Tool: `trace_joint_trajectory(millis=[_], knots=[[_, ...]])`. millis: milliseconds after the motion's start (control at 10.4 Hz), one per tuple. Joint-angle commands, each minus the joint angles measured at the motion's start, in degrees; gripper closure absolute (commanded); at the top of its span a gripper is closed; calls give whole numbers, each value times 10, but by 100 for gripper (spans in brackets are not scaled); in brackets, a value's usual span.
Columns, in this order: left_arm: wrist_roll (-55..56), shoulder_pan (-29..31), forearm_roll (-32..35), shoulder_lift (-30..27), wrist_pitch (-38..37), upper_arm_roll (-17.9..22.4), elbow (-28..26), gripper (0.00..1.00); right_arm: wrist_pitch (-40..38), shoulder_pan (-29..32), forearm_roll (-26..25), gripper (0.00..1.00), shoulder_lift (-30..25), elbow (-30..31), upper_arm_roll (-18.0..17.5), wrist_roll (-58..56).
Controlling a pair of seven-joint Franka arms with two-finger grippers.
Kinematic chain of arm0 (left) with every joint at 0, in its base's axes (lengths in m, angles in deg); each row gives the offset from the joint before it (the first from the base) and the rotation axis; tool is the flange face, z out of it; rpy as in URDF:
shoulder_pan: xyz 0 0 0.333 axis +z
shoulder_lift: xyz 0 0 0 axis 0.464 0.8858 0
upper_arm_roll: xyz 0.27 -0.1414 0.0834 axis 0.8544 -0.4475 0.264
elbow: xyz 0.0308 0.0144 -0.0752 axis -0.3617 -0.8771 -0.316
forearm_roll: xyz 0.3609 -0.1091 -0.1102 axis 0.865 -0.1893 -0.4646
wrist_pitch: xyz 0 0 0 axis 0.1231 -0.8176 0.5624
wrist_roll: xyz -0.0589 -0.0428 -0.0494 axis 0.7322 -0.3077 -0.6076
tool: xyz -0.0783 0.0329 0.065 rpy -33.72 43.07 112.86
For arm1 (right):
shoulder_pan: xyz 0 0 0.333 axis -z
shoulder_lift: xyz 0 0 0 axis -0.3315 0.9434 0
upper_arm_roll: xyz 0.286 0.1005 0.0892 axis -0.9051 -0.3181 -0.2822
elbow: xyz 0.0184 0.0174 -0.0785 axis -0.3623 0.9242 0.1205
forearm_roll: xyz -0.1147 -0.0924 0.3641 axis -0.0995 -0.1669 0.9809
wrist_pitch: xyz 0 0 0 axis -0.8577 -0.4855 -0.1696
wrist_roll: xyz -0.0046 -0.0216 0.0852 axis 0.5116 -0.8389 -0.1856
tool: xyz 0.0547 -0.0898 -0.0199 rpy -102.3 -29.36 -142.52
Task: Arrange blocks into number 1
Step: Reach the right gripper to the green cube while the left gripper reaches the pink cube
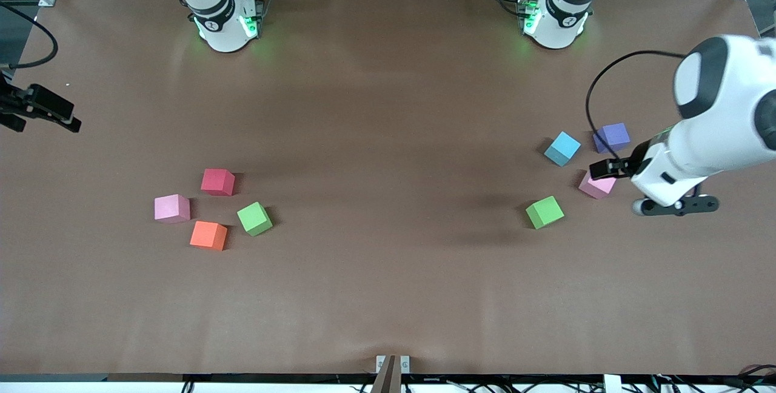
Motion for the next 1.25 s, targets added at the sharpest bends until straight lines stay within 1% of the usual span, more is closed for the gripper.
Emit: trace_joint_trajectory(millis=[0,193,386,482,579,675,772,868,1158], knots=[[5,1,38,-37,98,0,-127,0,57,4,24,0,6,41,-12,0],[-26,12,53,-40,154,0,-187,0,99,-1,33,0,14,71,-26,6],[-49,29,54,-37,188,0,-219,0,121,-17,32,0,37,70,-34,6],[-76,46,54,-33,214,0,-230,0,138,-30,29,0,55,70,-34,6],[-130,66,54,-31,236,0,-244,0,156,-48,25,0,72,69,-34,6],[-214,87,53,-30,253,-1,-252,0,176,-62,24,0,96,68,-34,6],[-252,102,53,-24,256,-1,-254,0,199,-69,23,0,117,67,-34,7],[-259,102,53,-17,266,-1,-256,0,219,-71,21,0,132,67,-34,7],[-281,97,54,3,275,-1,-269,0,251,-85,-18,0,171,69,-34,6]])
